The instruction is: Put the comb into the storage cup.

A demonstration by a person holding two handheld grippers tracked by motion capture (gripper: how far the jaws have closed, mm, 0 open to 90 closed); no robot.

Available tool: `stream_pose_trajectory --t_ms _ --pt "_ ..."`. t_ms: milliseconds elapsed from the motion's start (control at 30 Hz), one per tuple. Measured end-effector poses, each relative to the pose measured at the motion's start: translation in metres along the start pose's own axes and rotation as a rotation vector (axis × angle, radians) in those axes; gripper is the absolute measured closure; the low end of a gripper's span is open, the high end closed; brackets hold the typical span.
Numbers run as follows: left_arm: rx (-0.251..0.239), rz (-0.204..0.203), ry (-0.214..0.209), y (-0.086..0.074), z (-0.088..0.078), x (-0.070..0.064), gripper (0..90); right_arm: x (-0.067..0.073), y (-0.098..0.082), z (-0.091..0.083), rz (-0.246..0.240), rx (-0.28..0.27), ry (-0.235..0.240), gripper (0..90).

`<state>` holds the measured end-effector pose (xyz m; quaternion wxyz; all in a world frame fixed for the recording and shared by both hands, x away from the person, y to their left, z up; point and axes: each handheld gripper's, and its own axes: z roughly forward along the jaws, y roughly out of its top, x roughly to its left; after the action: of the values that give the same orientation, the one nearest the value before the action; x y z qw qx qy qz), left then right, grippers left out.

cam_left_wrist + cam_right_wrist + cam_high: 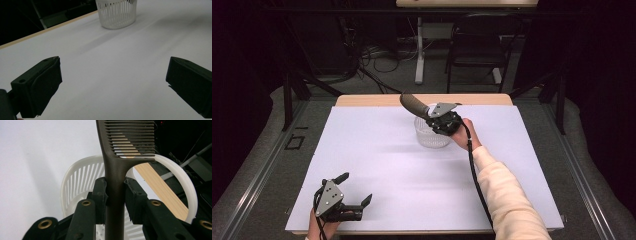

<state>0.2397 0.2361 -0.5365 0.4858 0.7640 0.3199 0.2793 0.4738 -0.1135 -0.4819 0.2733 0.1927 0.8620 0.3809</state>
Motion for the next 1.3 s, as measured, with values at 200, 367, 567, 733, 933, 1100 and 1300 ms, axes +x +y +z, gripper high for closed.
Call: stream_pose_trajectory --t_ms 200,367,567,733,933,1100,1300 --pt "-0.001 0.001 -0.002 0.0 0.0 0.0 0.2 0.0 -0.001 0.0 0.0 0.005 0.003 71.6" --pt "-0.001 0.008 0.002 0.0 0.0 -0.001 0.2 0.0 -0.001 -0.005 0.0 0.021 0.007 64.1" --pt "0.001 0.011 0.002 0.0 0.0 -0.001 0.2 -0.004 -0.003 -0.015 0.042 0.039 0.02 49.0" --pt "-0.001 0.011 0.004 0.0 0.0 -0.001 0.2 -0.005 -0.002 -0.024 0.078 0.054 0.05 41.3" --pt "-0.002 0.016 0.005 0.0 0.0 -0.002 0.2 -0.005 0.001 -0.035 0.114 0.046 0.07 33.9" --pt "0.0 0.016 0.007 0.001 0.0 -0.002 0.2 -0.002 0.005 -0.044 0.127 0.048 0.082 26.0" --pt "0.0 0.014 0.008 0.001 0.0 -0.002 0.3 -0.001 0.006 -0.055 0.147 0.057 0.089 17.1"
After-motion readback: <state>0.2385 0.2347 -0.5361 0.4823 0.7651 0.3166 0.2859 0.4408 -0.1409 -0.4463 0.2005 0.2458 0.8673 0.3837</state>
